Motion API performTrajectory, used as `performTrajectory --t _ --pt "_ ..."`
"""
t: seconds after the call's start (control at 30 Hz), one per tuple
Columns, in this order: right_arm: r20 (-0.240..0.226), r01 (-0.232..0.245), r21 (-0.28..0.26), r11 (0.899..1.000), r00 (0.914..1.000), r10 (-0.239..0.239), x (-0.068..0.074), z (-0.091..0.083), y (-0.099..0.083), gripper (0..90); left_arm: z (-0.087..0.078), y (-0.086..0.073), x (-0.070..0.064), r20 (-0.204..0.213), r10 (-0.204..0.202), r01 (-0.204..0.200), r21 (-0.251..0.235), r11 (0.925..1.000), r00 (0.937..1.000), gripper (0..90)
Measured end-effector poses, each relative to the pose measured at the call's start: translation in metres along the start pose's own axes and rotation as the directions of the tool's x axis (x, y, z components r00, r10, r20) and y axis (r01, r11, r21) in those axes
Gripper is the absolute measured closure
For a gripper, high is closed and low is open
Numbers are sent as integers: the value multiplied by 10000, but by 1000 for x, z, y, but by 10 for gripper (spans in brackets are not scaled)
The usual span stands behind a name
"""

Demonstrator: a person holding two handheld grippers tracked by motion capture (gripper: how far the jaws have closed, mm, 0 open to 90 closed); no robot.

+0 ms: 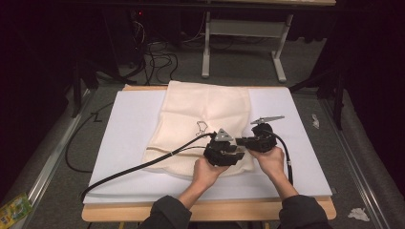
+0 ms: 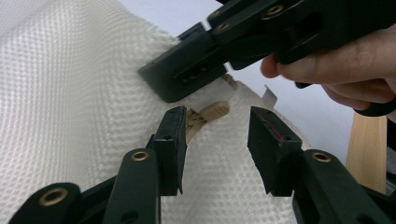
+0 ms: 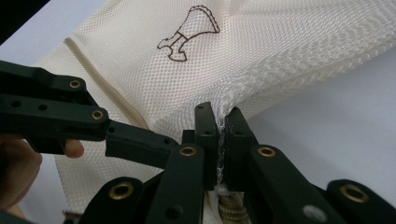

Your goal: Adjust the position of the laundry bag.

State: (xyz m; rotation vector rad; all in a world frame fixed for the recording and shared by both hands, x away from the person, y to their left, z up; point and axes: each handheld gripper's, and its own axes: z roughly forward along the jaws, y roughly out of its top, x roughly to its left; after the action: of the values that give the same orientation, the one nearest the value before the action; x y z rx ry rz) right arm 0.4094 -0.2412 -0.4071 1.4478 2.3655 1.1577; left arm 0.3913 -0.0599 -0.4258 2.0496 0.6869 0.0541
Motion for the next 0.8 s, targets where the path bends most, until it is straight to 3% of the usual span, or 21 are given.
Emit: performTrajectory --t 0.23,0.33,0.57,0.8 --pt "-15 9 -7 10000 10000 -9 0 0 -1 880 7 -2 1 -219 -345 350 240 9991 9992 577" --pt "-16 -10 -23 10000 10000 10 0 0 -1 880 7 -1 1 -180 -440 440 -2 9990 9989 577" --pt "17 -17 -59 10000 10000 17 0 0 -1 880 8 0 2 -352 -720 721 25 9974 9968 593" --pt "19 -52 -75 10000 10000 52 0 0 -1 880 8 0 2 -571 -701 704 35 9975 9959 623"
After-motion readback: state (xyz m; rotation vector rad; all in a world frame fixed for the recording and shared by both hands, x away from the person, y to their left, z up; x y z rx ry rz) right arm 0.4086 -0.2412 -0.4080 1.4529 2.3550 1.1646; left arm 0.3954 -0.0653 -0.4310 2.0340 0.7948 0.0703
